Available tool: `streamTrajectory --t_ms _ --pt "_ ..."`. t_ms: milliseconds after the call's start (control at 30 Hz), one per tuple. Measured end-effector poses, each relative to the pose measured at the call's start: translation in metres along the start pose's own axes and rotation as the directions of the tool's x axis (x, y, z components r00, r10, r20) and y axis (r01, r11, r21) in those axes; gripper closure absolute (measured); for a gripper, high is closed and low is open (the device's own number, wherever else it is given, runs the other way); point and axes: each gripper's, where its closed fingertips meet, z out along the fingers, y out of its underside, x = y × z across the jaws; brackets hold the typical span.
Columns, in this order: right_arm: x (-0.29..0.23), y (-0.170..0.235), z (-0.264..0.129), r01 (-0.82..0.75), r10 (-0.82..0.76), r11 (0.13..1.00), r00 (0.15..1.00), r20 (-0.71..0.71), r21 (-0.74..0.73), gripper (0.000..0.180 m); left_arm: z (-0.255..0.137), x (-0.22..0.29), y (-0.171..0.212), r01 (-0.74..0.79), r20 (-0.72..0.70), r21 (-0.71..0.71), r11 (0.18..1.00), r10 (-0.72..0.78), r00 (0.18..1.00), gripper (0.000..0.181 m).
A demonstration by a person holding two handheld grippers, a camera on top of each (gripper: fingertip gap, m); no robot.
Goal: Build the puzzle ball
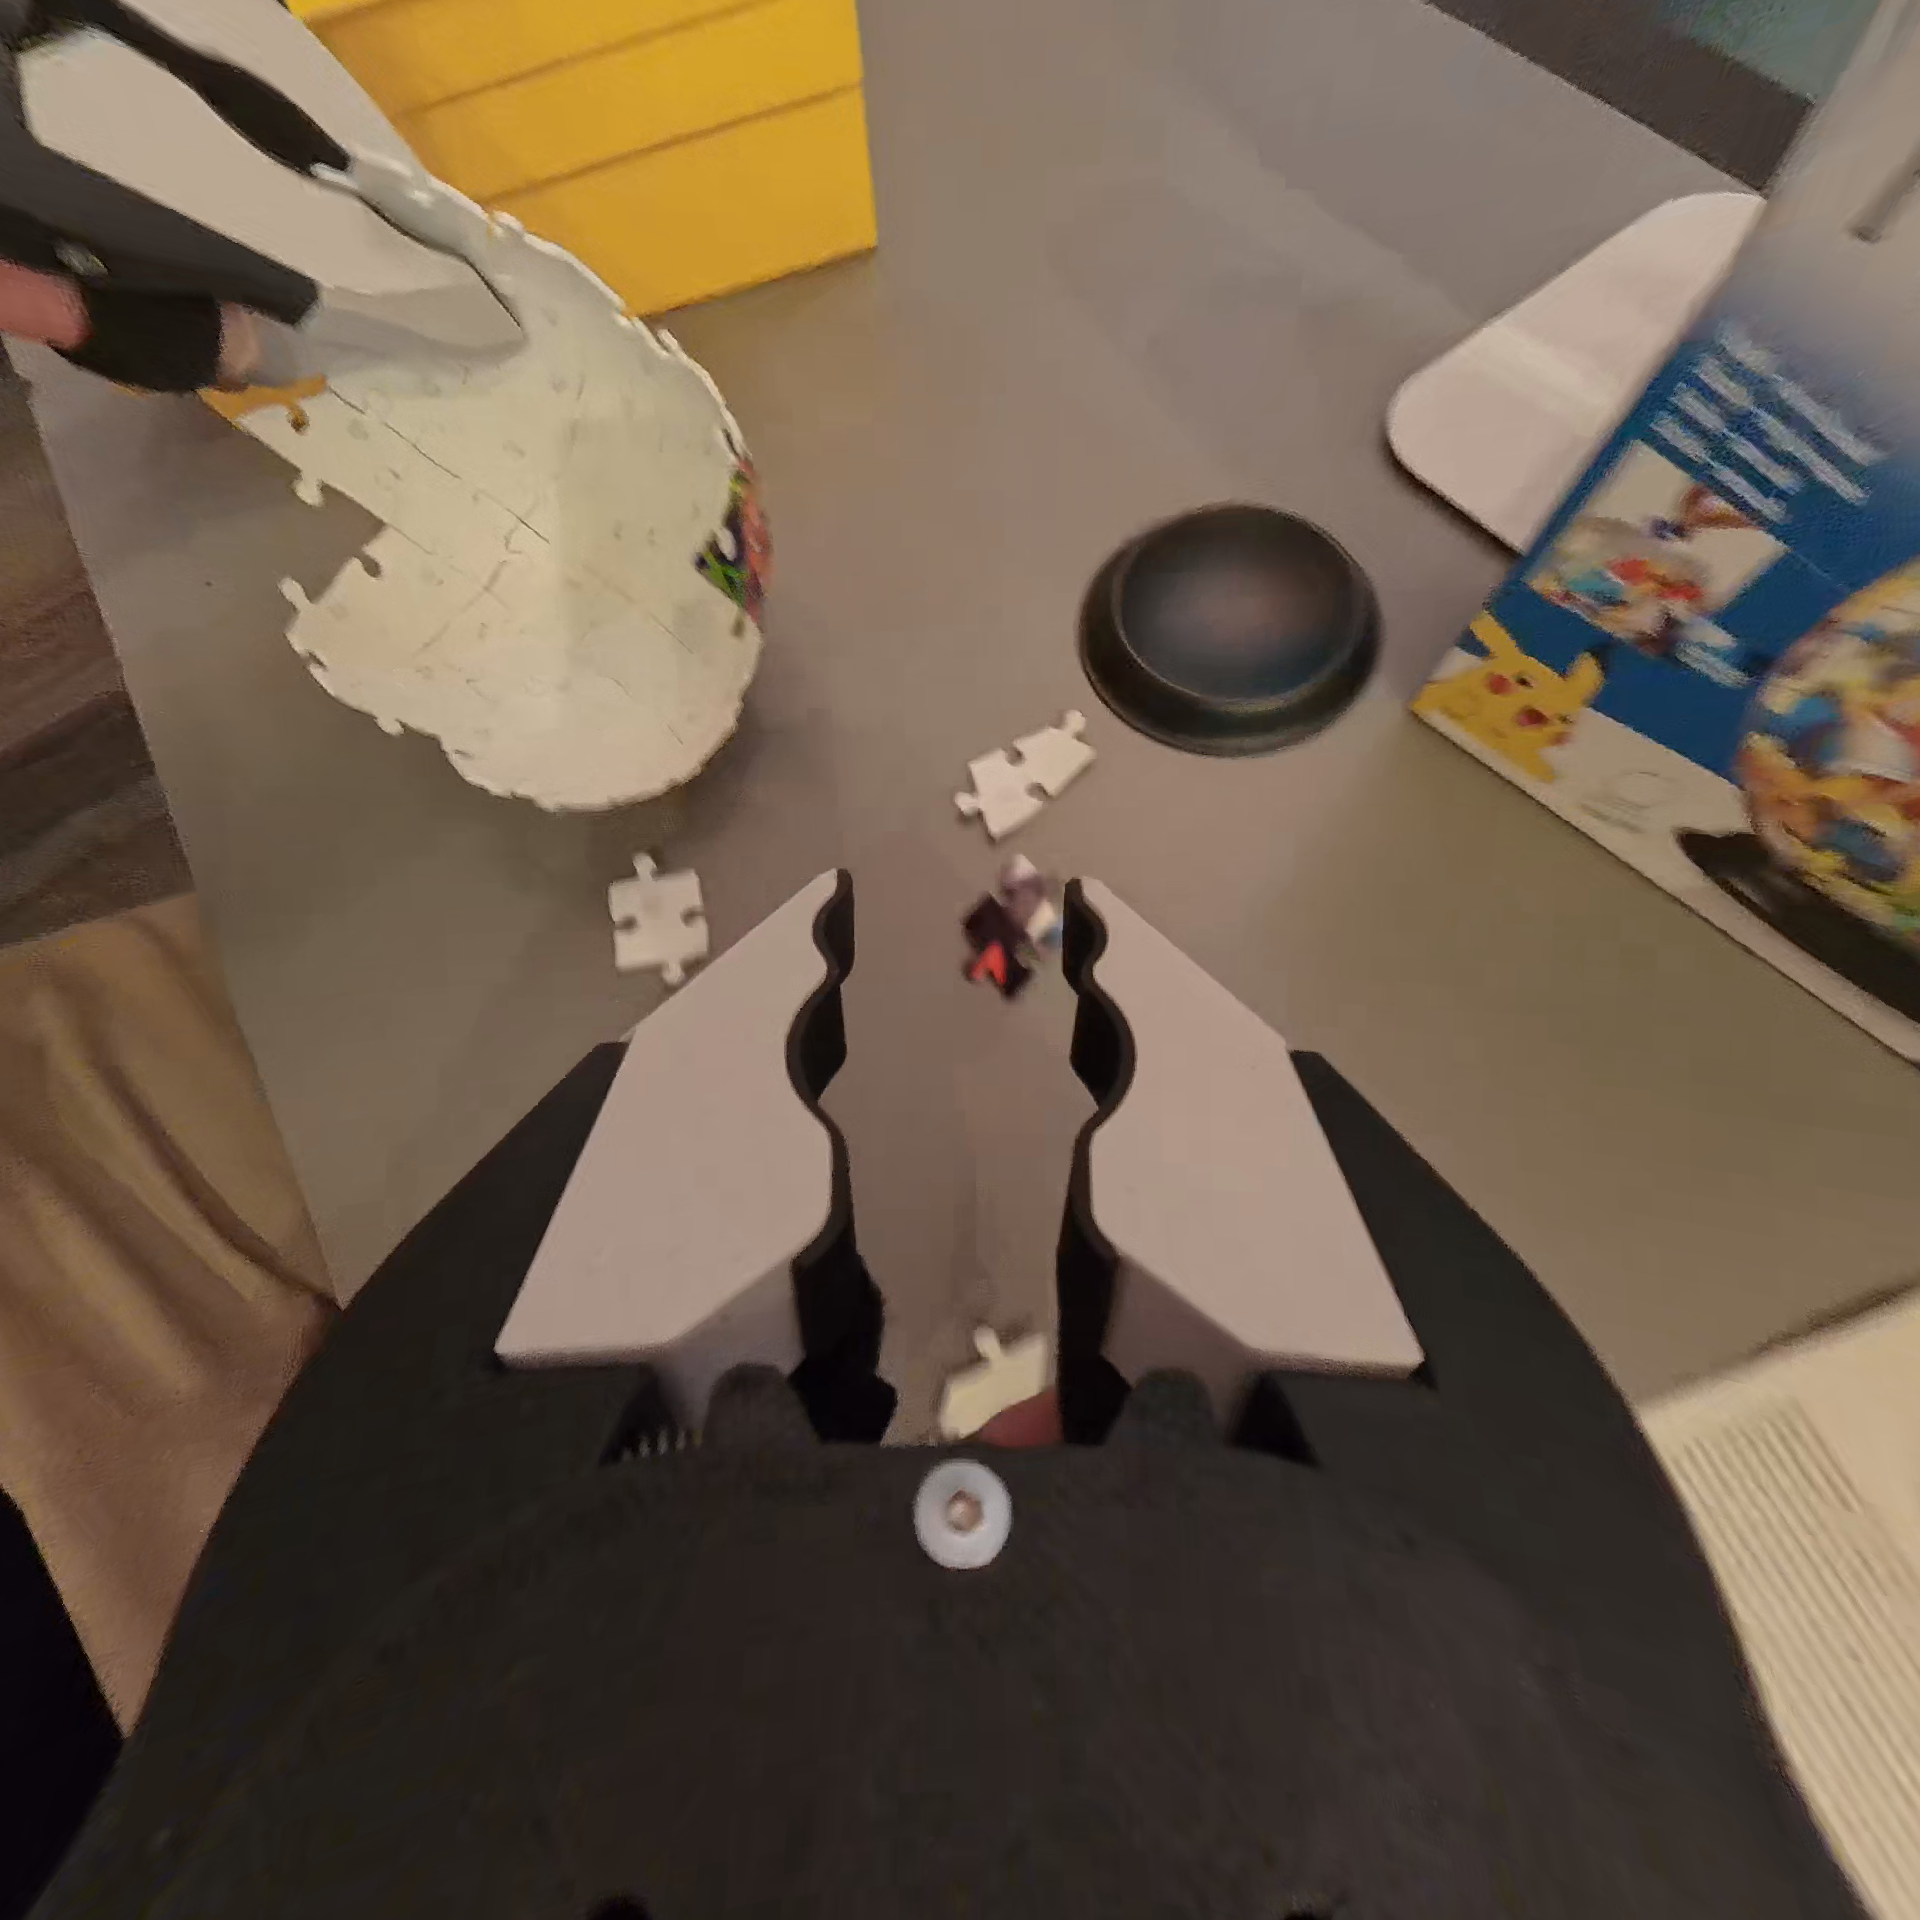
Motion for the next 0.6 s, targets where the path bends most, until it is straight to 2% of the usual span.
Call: streamTrajectory --t_ms 333,600 --pt "0.011 0.107 -0.046 0.102 -0.104 0.934 0.995 0.012 -0.344 0.142 -0.004 0.003 0.005 0.01 -0.047 -0.02 1.0 -0.011 0.999 0.175" --pt "0.006 0.129 -0.042 0.136 -0.146 0.89 0.989 0.01 -0.434 0.151 -0.008 0.008 0.008 -0.006 -0.069 -0.048 0.999 0.003 0.998 0.174"
